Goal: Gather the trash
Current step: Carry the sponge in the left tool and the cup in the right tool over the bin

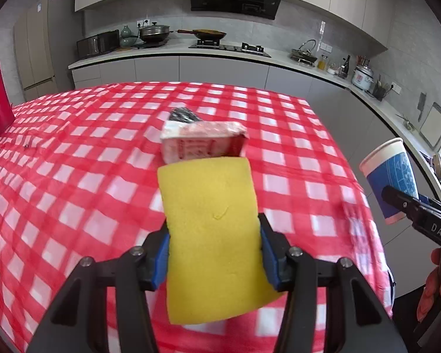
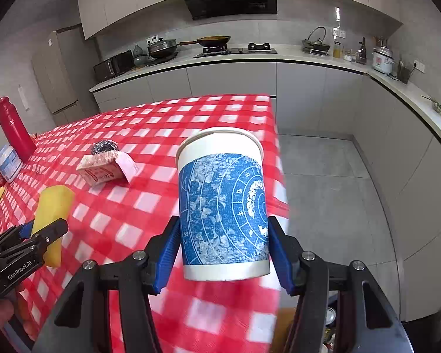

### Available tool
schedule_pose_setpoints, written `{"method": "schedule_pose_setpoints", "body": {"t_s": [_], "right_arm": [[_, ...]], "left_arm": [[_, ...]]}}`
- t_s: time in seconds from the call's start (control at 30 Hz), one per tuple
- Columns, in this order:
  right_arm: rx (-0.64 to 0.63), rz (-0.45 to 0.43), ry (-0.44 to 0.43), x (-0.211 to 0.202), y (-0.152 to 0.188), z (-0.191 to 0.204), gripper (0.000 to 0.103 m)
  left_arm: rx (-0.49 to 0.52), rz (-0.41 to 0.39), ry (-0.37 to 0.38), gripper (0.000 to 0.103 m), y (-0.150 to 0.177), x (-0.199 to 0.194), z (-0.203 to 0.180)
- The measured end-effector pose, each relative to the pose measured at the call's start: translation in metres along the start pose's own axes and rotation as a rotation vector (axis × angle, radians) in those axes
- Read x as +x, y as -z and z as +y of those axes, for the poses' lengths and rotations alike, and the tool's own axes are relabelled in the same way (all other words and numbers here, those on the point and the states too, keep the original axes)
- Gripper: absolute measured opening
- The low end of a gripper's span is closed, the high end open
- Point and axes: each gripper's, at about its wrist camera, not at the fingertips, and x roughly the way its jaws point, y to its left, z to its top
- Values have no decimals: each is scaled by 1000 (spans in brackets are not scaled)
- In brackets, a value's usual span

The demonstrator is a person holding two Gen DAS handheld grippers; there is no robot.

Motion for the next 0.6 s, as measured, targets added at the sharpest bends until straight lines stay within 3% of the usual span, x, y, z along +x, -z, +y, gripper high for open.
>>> {"method": "schedule_pose_setpoints", "body": {"t_s": [0.33, 0.6], "right_arm": [[27, 2, 28, -32, 32, -56, 60], [40, -2, 99, -56, 61, -99, 60]], "left_arm": [[15, -1, 13, 53, 29, -17, -55], [48, 6, 31, 53, 49, -22, -103]]}}
